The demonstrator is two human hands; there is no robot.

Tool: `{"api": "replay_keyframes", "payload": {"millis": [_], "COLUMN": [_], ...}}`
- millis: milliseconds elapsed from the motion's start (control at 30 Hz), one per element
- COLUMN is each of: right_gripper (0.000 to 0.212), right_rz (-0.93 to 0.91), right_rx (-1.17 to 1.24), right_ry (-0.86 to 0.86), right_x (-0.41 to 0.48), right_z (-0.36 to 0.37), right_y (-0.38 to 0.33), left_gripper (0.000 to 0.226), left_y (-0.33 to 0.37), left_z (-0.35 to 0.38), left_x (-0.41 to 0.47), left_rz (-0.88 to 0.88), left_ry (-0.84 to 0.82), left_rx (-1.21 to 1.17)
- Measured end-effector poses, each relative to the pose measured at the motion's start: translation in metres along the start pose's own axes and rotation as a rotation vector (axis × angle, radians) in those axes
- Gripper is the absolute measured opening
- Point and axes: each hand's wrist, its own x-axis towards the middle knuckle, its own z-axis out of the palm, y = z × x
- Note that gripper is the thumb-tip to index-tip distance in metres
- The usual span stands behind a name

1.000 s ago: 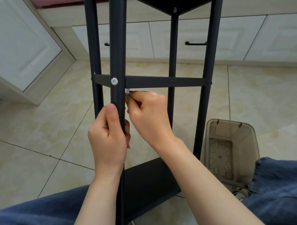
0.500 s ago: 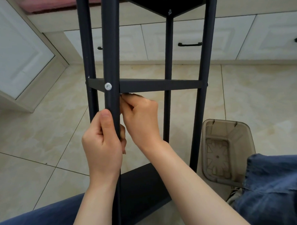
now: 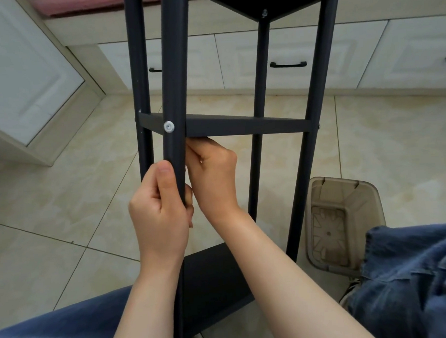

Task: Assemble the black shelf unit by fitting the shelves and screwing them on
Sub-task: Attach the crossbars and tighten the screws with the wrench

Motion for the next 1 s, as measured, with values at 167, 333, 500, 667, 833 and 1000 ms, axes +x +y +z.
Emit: {"api": "replay_keyframes", "payload": {"millis": [167, 333, 500, 667, 833, 1000], "right_gripper": [0.018, 0.016, 0.018, 0.026, 0.024, 0.024], "right_rz": [-0.004, 0.073, 0.241, 0.256, 0.283, 0.537], "right_rx": [-0.124, -0.223, -0.218, -0.208, -0.284, -0.558], "right_ry": [-0.069, -0.11, -0.045, 0.18, 0.396, 0.356], "right_x": [-0.006, -0.025, -0.037, -0.023, 0.005, 0.062], "right_z": [-0.007, -0.039, -0.078, -0.108, -0.14, -0.183], "right_y": [0.009, 0.024, 0.03, 0.022, 0.009, 0.0], "left_gripper": [0.047, 0.034, 0.033, 0.022, 0.019, 0.021], "left_y": [-0.001, -0.002, -0.003, 0.0, 0.001, 0.002], "left_z": [0.0, -0.005, -0.013, -0.009, -0.005, -0.006], "left_x": [0.001, 0.004, 0.0, -0.005, -0.012, -0.017], "left_rz": [-0.003, 0.019, 0.049, 0.084, 0.163, 0.205], "left_ry": [0.028, 0.039, 0.05, 0.037, 0.008, 0.0], "left_rx": [0.017, 0.129, 0.189, 0.206, 0.214, 0.219]}}
